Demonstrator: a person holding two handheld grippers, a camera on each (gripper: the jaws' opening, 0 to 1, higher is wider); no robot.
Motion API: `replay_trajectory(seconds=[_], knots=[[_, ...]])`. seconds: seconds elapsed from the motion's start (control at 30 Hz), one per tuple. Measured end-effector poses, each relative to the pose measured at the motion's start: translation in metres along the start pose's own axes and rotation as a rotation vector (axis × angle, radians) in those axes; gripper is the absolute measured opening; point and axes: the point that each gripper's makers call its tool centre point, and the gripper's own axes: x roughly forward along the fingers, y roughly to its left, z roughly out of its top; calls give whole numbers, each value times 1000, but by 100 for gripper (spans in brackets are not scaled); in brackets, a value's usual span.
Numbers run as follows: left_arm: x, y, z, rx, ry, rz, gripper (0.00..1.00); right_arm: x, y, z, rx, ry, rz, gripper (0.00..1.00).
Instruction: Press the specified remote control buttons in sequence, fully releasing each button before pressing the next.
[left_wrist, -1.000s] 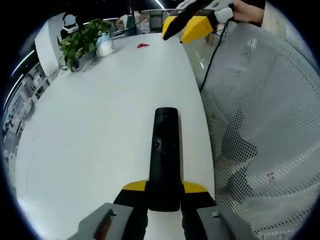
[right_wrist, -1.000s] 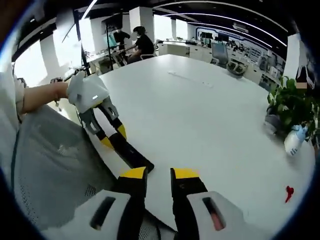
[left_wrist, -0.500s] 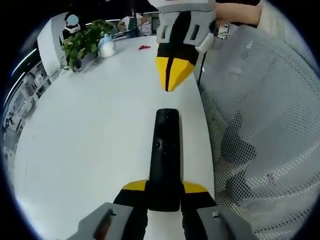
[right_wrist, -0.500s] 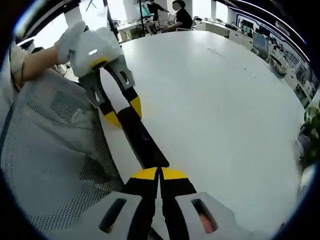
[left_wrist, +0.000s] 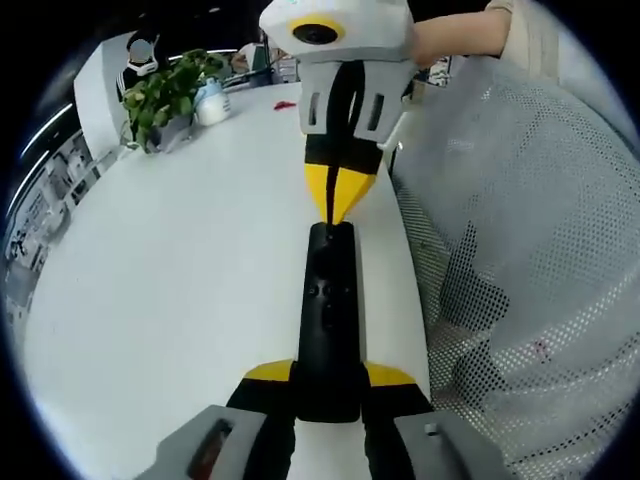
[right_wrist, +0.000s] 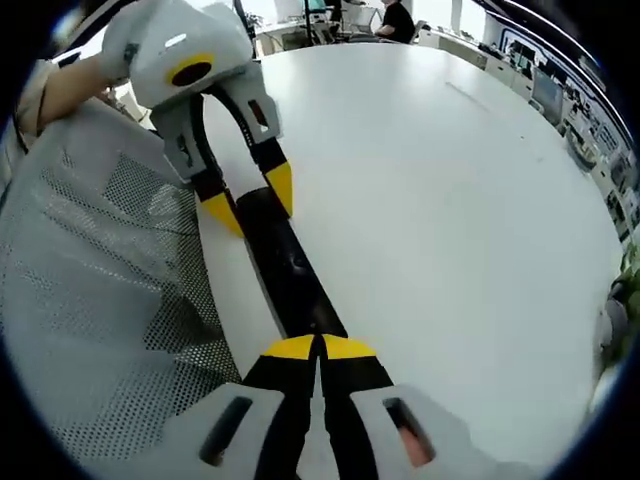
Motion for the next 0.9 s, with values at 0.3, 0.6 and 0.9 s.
replay_trajectory(seconds=[0.3,0.6,0.9], knots=[[0,0,0,-11,-9,-1,24,1,1,3,-96,83,54,0],[0,0,0,-43,-33,14,25,5,-1,3,-45,246,137,0],[0,1,1,-43,-60,-3,25,3,1,1,-39,243,143,0]])
